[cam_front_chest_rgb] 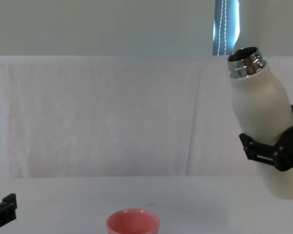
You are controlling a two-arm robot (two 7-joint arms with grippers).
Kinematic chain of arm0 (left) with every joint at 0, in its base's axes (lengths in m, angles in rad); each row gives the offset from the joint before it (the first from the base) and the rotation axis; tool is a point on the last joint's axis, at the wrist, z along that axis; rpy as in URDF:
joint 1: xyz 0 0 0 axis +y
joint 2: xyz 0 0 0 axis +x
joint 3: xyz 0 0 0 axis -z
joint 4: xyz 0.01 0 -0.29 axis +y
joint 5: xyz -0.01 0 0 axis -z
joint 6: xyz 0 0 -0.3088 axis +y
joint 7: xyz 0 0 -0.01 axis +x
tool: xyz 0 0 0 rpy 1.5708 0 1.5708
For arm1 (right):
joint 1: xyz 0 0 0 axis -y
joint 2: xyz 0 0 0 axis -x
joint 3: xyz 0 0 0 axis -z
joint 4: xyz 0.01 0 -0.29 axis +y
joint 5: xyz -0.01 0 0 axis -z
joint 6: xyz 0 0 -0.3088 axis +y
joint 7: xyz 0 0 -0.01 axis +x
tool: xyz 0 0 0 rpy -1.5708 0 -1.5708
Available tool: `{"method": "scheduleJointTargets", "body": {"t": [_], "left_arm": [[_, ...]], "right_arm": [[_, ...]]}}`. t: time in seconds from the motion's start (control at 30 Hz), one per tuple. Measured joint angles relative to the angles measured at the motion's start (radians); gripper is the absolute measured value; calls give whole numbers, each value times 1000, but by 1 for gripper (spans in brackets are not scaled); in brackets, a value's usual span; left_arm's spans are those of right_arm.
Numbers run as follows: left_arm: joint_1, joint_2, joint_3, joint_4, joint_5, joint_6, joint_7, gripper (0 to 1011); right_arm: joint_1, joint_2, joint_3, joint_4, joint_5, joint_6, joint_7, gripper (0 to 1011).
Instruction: Grasp the thermos with one hand and pour water into the cup lid.
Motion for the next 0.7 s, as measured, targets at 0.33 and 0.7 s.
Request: {"method": "scheduleJointTargets", "body": {"t": [0.33, 0.7], "left_arm": [[0, 0, 0, 0, 0, 0, 0, 1001], [0, 0, 0, 0, 0, 0, 0, 1001]], "right_arm": [[11, 56, -50, -1, -76, -34, 15, 955], [31, 106, -116, 3, -230, -35, -21, 955]]}}
